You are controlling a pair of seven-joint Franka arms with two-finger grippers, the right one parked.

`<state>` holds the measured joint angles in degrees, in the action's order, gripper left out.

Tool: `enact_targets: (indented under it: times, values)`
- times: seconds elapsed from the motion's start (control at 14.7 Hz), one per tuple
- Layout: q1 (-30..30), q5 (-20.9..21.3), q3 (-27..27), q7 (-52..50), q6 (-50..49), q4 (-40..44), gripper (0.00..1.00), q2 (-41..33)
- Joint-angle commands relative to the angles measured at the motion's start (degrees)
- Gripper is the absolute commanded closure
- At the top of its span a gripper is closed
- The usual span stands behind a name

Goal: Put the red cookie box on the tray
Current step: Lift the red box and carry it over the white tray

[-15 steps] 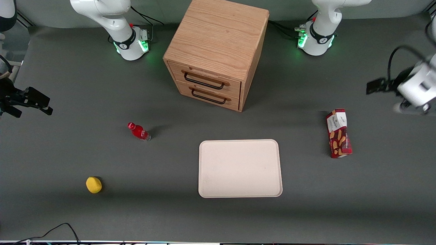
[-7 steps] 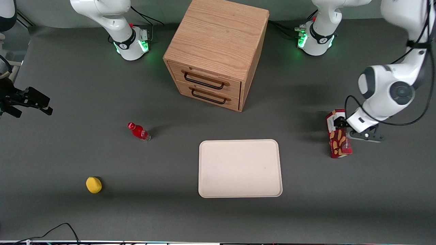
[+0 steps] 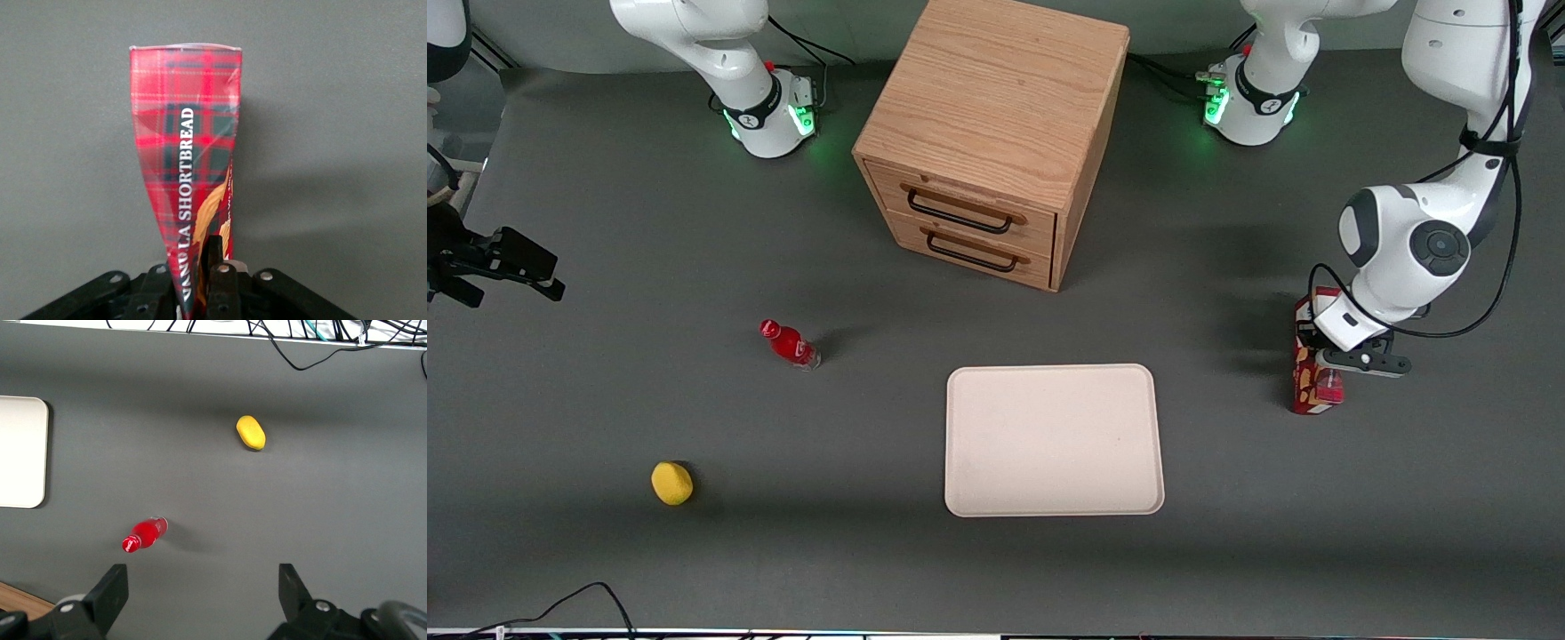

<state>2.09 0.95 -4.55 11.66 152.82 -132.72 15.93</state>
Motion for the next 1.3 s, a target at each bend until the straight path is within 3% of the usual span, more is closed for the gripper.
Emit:
enact_targets:
  times: [0.0,0.14,0.34,0.55,0.68,0.89,1.23]
  values:
    - [0.2,-0.8,-0.2,0.6,-10.7,2.3,1.00,-6.8]
    - [0.5,-1.0,0.0,-0.5,-23.6,9.1,1.00,-10.2]
    - [1.0,-1.6,2.9,-7.2,-49.6,29.4,1.00,-10.1]
    - [1.2,-1.7,10.4,-18.6,-60.7,43.9,1.00,-6.6]
    - [1.2,-2.0,17.3,-28.8,-58.4,45.6,1.00,-2.9]
    - [2.3,1.0,25.0,-40.1,-40.9,44.6,1.00,7.2]
    - [3.4,17.4,26.3,-48.3,-17.9,43.7,1.00,24.3]
